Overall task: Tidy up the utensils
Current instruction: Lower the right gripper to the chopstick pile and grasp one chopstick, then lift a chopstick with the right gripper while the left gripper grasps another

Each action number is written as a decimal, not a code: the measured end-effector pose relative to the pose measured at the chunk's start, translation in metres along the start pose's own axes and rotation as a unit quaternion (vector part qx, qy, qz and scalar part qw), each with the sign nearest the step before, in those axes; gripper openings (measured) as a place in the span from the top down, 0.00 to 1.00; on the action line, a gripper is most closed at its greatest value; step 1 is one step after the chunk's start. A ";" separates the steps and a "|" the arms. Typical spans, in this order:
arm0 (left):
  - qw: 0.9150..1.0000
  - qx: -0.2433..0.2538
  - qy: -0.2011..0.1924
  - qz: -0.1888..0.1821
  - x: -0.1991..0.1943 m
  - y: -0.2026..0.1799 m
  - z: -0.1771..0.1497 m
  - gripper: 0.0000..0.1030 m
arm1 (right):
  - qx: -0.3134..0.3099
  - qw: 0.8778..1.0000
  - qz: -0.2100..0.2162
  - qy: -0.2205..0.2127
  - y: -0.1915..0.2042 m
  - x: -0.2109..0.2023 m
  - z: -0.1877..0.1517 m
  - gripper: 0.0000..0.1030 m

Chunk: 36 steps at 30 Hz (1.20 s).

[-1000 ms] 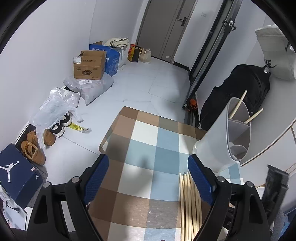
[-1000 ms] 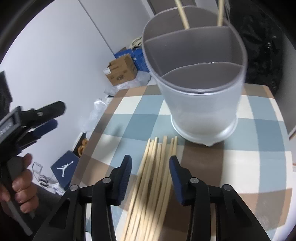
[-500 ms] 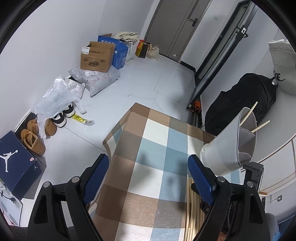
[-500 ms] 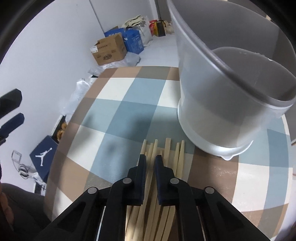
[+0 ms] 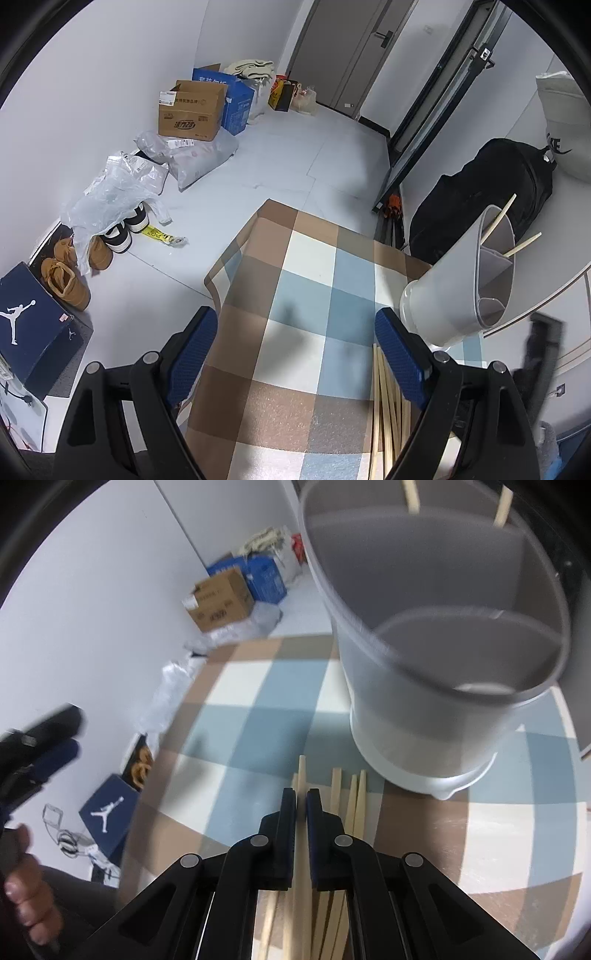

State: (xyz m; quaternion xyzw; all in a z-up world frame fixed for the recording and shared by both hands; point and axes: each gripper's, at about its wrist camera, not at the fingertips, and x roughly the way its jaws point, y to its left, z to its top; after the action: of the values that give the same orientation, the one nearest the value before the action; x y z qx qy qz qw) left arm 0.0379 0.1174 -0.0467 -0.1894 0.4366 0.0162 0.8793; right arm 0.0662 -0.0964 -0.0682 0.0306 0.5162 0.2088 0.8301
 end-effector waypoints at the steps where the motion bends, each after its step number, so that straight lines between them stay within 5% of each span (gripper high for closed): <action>1: 1.000 0.003 0.001 0.001 0.001 -0.001 -0.001 0.18 | 0.000 1.000 0.004 -0.010 0.000 -0.008 0.000 0.95; 11: 0.997 0.053 0.049 0.009 0.020 -0.023 -0.020 0.18 | 0.015 0.996 0.033 -0.084 -0.014 -0.069 -0.005 0.95; 20: 0.980 0.148 0.131 0.017 0.042 -0.060 -0.062 0.18 | 0.036 0.990 0.054 -0.121 -0.034 -0.103 -0.013 0.95; 36: 0.965 0.202 0.155 0.061 0.055 -0.077 -0.084 0.18 | 0.041 0.985 0.073 -0.152 -0.054 -0.136 -0.025 0.95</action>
State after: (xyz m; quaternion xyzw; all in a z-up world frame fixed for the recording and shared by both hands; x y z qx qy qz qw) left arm 0.0227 0.0090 -0.1106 0.0190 0.5723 -0.0484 0.8184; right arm 0.0098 -0.2015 0.0202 0.1339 0.3889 0.2404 0.8792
